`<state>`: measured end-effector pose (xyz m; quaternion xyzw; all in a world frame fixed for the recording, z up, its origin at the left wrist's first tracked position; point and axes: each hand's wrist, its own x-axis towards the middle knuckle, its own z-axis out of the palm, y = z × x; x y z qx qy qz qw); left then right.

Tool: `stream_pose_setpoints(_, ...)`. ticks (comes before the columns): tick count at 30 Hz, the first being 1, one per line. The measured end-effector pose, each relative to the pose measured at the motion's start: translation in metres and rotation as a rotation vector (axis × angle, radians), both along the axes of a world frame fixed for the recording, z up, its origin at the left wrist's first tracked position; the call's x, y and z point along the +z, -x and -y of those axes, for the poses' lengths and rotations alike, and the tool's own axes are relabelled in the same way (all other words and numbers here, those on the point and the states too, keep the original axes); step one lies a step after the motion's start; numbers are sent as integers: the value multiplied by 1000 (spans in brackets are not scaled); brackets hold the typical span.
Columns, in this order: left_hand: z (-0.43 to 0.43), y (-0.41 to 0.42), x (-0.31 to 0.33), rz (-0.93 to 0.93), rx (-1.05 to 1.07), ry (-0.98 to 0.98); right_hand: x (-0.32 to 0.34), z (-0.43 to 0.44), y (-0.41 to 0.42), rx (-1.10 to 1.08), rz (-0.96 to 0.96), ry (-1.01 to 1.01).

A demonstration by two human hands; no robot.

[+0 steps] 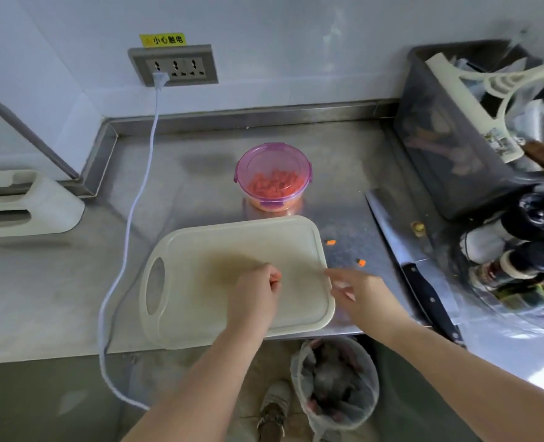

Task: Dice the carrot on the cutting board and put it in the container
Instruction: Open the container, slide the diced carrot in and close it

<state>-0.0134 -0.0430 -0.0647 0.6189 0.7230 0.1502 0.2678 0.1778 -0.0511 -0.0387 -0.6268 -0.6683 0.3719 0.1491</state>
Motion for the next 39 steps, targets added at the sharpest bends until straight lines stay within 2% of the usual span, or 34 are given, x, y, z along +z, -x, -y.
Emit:
stream_pose_setpoints(3, -13, -42, -3, 34, -40, -33, 6, 1, -17, -197, -84, -16)
stream_pose_setpoints(6, -22, -74, -9, 107, -112, -62, 6, 2, -34, -260, -105, -1)
stream_pose_setpoints(9, -21, -87, -15, 67, -230, -172, 7, 3, -49, -309, -111, 15)
stream_pose_setpoints(13, -24, -85, -8, 390, -29, -258, 11, -2, -68, -441, -140, -17)
stream_pose_setpoints(14, -31, -86, -4, 420, 2, -256, 12, -5, -73, -486, -159, -35)
stream_pose_setpoints(18, -48, -105, -3, 239, -191, -199, 14, -17, -85, -591, -169, -94)
stream_pose_setpoints(23, -31, -137, -14, 120, -394, -161, 3, -7, -92, -592, -107, -43)
stream_pose_setpoints(27, -13, -143, -12, 250, -436, -182, -7, 5, -95, -443, 154, -77)
stream_pose_setpoints(31, -13, -129, -7, 433, -264, -284, -12, 10, -97, -367, 244, -26)
stream_pose_setpoints(34, -27, -112, 1, 469, -135, -350, -9, 6, -90, -361, 227, -13)
stream_pose_setpoints(39, -46, -94, 0, 485, -92, -207, -2, -23, -73, -385, 142, -85)
